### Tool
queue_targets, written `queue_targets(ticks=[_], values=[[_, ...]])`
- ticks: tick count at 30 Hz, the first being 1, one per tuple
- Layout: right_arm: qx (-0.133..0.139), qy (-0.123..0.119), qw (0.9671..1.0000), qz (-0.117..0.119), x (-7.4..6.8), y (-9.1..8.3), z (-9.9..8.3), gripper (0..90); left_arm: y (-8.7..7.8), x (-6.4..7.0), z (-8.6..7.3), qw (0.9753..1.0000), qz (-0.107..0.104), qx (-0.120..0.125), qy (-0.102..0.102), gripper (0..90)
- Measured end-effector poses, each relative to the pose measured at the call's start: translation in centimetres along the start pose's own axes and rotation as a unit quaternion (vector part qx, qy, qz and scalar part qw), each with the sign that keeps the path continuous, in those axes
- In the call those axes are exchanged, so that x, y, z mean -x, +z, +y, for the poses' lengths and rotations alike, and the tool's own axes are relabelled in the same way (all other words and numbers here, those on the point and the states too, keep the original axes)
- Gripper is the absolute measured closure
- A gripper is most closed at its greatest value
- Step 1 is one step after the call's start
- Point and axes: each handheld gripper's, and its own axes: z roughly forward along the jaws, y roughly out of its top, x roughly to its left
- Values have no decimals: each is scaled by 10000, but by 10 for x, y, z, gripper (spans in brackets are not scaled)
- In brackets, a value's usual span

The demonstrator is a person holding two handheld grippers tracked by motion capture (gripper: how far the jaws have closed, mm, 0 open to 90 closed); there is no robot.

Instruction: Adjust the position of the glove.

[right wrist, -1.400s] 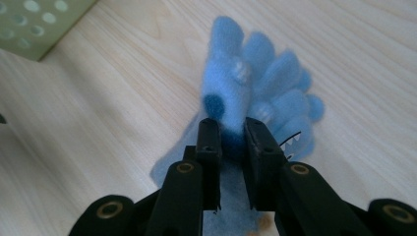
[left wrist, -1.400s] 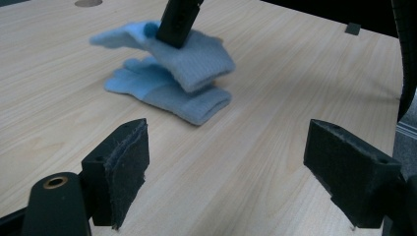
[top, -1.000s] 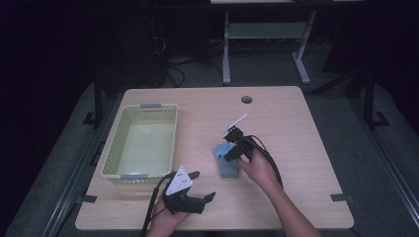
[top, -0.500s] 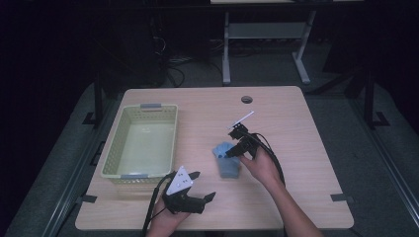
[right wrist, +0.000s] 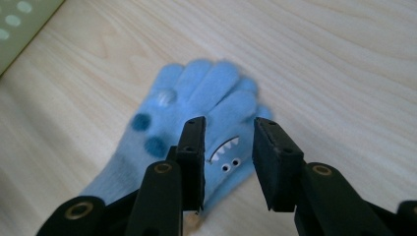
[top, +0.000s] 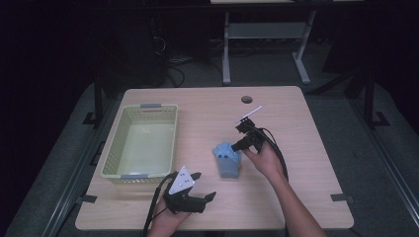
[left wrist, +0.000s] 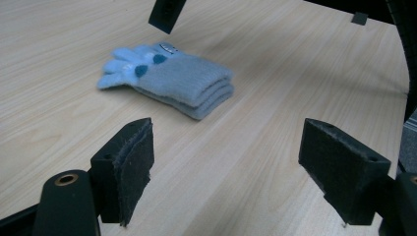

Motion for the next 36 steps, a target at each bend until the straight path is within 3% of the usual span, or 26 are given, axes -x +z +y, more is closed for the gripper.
queue_targets(ticks=[8,17,20,23,25,31,34,36], values=[[-177,237,9995,66,16,17,1,657,-2,-1,0,10000,7,27,20,206],[-271,355,9987,239,18,25,2,636,-1,0,0,10000,-11,15,50,206],[-334,361,9983,298,19,29,2,714,-1,0,0,10000,-7,10,17,206],[-283,331,9986,313,18,29,1,858,-2,-1,0,10000,6,31,73,206],[-188,284,9988,343,17,25,1,877,-2,-1,0,10000,0,40,7,206],[-15,239,9992,332,16,8,-1,876,-1,0,0,10000,4,22,25,206],[-66,257,9992,304,17,7,-6,862,-1,0,0,10000,-4,16,31,206],[-213,338,9986,333,20,11,-9,747,0,1,0,10000,-6,7,22,206]])
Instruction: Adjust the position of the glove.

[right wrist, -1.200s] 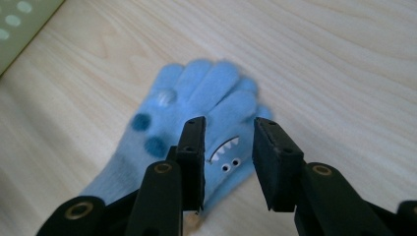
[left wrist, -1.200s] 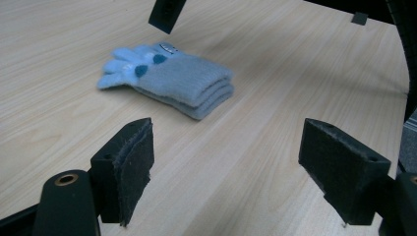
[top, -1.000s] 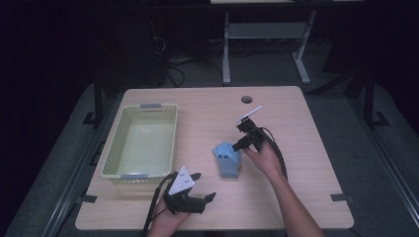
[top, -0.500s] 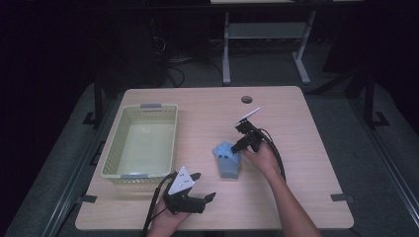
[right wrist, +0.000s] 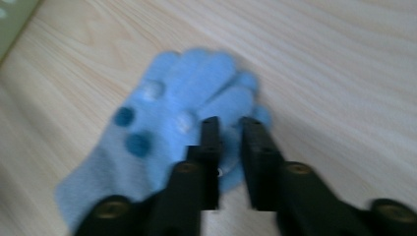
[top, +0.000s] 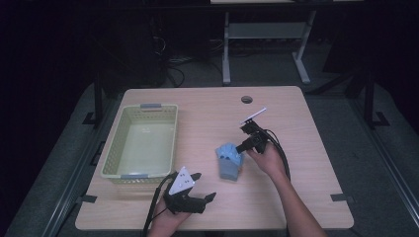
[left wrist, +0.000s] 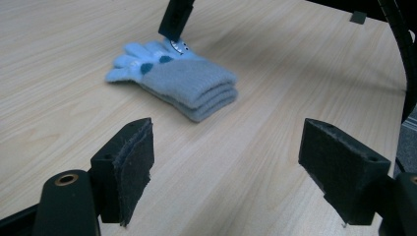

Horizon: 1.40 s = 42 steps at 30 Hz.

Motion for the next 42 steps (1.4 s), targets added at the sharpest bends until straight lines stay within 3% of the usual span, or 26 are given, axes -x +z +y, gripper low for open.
queue_targets(ticks=[4,8,11,14,28,35,38,42], values=[[90,64,9999,-22,2,-2,0,654,1,-1,0,10000,21,-35,-1,207],[112,-50,9999,-19,-2,-3,4,644,2,-1,0,10000,9,-48,-21,214],[133,-132,9997,-127,-5,-1,8,694,1,-1,0,10000,0,-52,-10,218],[98,-199,9996,-184,-7,3,11,801,1,-1,0,10000,-2,-48,-6,227],[-276,-145,9993,-184,0,14,11,806,2,-4,1,9999,54,-130,-40,294],[-222,-175,9995,-111,2,9,1,806,13,-4,2,9993,-55,-324,-193,373],[-141,-61,9999,-41,7,6,-9,798,20,-3,2,9987,7,-493,-92,406],[-15,18,10000,50,11,0,-22,795,33,-3,5,9981,87,-601,-142,455]])
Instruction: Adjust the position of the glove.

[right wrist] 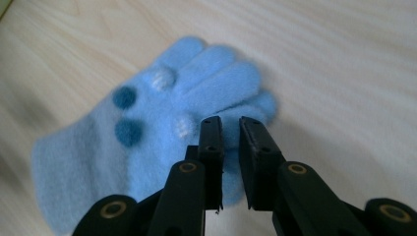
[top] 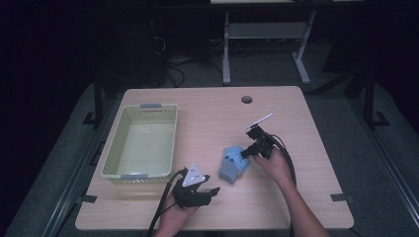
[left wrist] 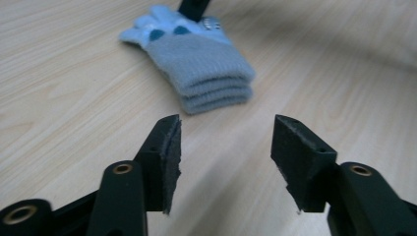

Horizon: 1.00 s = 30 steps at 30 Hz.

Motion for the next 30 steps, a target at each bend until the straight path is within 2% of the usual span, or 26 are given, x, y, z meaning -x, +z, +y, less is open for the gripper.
queue_targets(ticks=[4,6,8,12,14,16,20,21,24,27,30], values=[[63,-2,10000,41,1,-2,-9,793,11,0,4,10000,28,-68,-34,485],[41,-58,10000,29,-1,-5,-17,783,18,-3,6,9997,70,-230,-41,530],[67,-66,9999,36,-2,-7,-19,782,20,-4,6,9996,71,-275,-37,553],[134,-139,9998,27,-7,-11,-33,760,27,-8,8,9992,101,-384,-107,568],[187,-123,9997,50,-9,-12,-39,750,28,-10,8,9990,39,-438,-102,567],[210,-129,9997,58,-10,-14,-42,710,26,-10,9,9990,-20,-412,-158,546],[536,71,9984,175,-6,-26,-50,625,19,-12,13,9990,-157,-315,-270,462],[547,131,9981,236,-5,-28,-53,612,17,-14,14,9990,-191,-293,-274,452],[559,202,9975,373,-4,-29,-59,580,17,-19,20,9983,-284,-205,-471,413],[554,287,9969,476,-5,-29,-66,551,20,-25,25,9969,-399,-300,-611,393],[530,392,9959,626,-6,-29,-72,523,25,-30,29,9956,-482,-290,-756,383]])
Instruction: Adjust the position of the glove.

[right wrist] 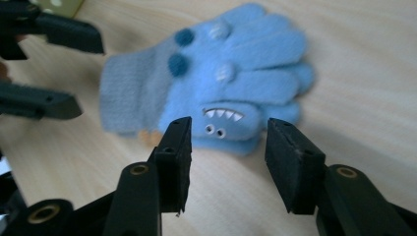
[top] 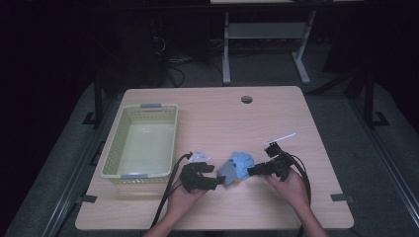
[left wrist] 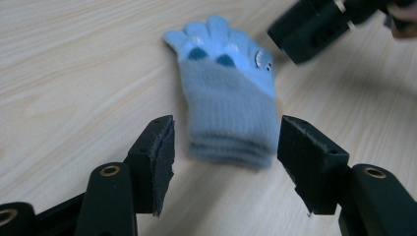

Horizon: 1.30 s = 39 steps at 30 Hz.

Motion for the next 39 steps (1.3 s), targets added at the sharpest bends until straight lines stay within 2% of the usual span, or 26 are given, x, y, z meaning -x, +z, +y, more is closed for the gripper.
queue_targets(ticks=[2,3,4,8,9,11,14,17,20,21,23,25,27,29,30,33,34,35,39], values=[[-19,74,9999,137,0,1,-3,499,2,-4,4,9997,-137,81,-210,379],[-19,74,9999,137,0,1,-3,499,2,-4,4,9997,-137,81,-210,380],[-27,151,9996,224,0,3,-6,487,5,-7,9,9990,-232,28,-372,381],[-2,352,9985,413,1,7,-11,467,10,-11,16,9977,-356,13,-583,400],[-5,376,9983,437,2,8,-11,466,13,-12,17,9972,-382,-76,-631,407],[-64,563,9970,525,2,10,-12,460,19,-16,18,9950,-503,-260,-827,413],[-61,609,9967,534,2,14,-10,456,25,-21,17,9912,-685,-396,-1058,420],[-15,685,9959,587,2,17,-8,462,28,-22,16,9900,-746,-547,-1064,449],[43,725,9954,631,6,16,-7,456,27,-22,16,9884,-804,-492,-1195,448],[95,737,9951,650,7,14,-9,458,26,-23,16,9887,-797,-432,-1192,448],[42,804,9946,661,7,11,-11,458,25,-25,17,9880,-815,-354,-1264,454],[38,826,9942,683,7,10,-14,462,25,-26,17,9881,-812,-387,-1248,488],[-27,856,9938,710,7,13,-15,474,27,-24,16,9871,-895,-466,-1245,527],[18,873,9931,777,7,14,-15,477,28,-22,16,9865,-936,-488,-1250,555],[30,856,9933,774,8,16,-14,476,30,-18,16,9840,-1043,-477,-1365,559],[71,923,9931,721,8,17,-9,465,32,-14,16,9845,-1091,-548,-1260,557],[77,936,9931,705,8,16,-8,465,32,-12,16,9830,-1210,-599,-1241,557],[102,919,9932,709,9,16,-8,467,32,-12,16,9830,-1210,-599,-1241,557],[39,987,9925,725,11,13,-12,474,28,-16,17,9815,-1140,-463,-1465,557]])
